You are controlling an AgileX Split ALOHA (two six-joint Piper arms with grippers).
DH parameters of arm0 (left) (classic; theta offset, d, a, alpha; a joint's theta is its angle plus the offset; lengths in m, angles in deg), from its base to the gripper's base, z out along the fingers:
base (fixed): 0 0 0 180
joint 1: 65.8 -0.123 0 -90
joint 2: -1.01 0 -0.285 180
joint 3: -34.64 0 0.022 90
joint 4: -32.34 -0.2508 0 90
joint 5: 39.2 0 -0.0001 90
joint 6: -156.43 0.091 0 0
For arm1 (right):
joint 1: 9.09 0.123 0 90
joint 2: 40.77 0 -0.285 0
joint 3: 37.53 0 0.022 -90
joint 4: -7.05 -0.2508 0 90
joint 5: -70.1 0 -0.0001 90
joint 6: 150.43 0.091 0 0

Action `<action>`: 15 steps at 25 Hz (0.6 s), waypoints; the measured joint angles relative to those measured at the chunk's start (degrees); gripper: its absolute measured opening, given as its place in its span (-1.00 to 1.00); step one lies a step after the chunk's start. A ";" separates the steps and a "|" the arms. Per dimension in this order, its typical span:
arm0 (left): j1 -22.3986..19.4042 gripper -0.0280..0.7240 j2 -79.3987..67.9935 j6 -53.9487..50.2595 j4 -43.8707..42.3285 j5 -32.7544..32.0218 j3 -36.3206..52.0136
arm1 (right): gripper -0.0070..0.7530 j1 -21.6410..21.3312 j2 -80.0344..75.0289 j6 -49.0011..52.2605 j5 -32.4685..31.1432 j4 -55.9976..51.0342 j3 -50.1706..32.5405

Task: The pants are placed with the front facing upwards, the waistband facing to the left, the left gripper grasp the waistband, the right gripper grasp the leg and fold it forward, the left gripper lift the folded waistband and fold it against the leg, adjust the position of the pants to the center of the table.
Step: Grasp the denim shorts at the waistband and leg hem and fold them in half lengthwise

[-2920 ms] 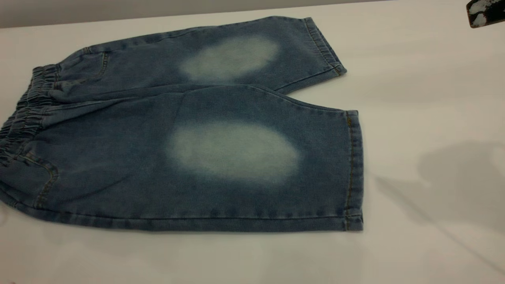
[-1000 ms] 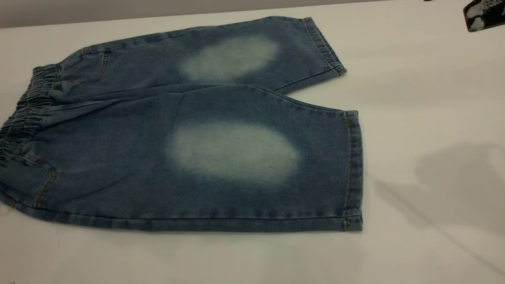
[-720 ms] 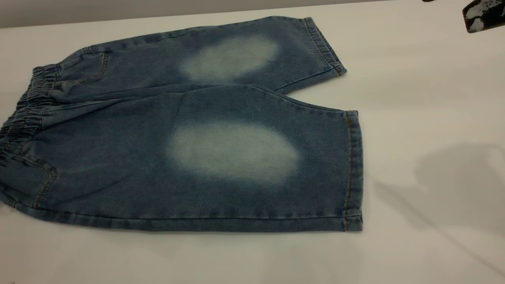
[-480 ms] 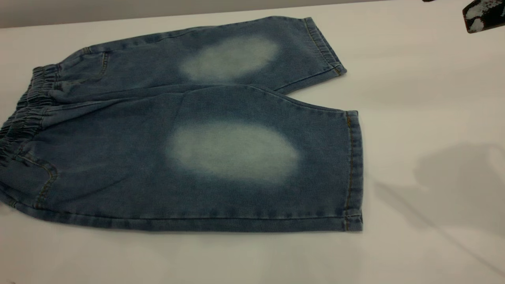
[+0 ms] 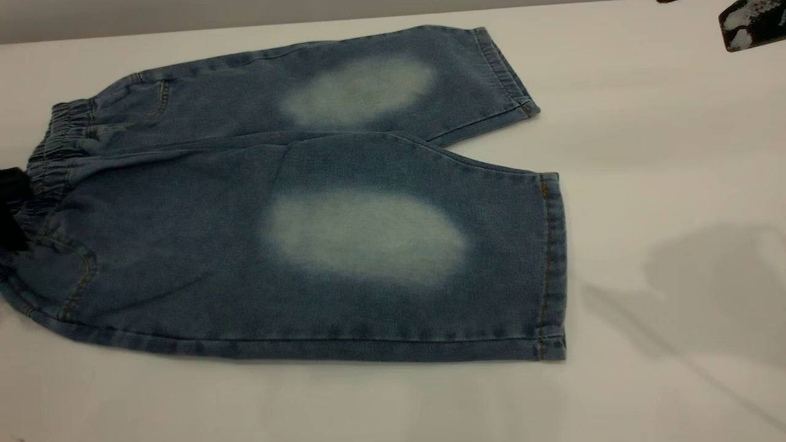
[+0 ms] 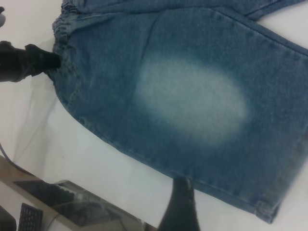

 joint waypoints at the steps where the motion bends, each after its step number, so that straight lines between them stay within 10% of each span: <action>1: 0.58 -0.01 0.00 0.00 0.00 0.14 0.00 | 0.42 0.00 0.00 0.00 -0.02 0.00 0.00; 7: 1.43 -0.63 0.06 -1.18 0.00 -0.62 0.00 | 0.42 0.00 0.00 0.00 -0.17 0.00 0.00; 15: 1.43 -0.63 3.84 -0.94 -0.13 -6.88 0.06 | 0.42 0.97 -1.71 0.15 -0.12 -0.20 -0.30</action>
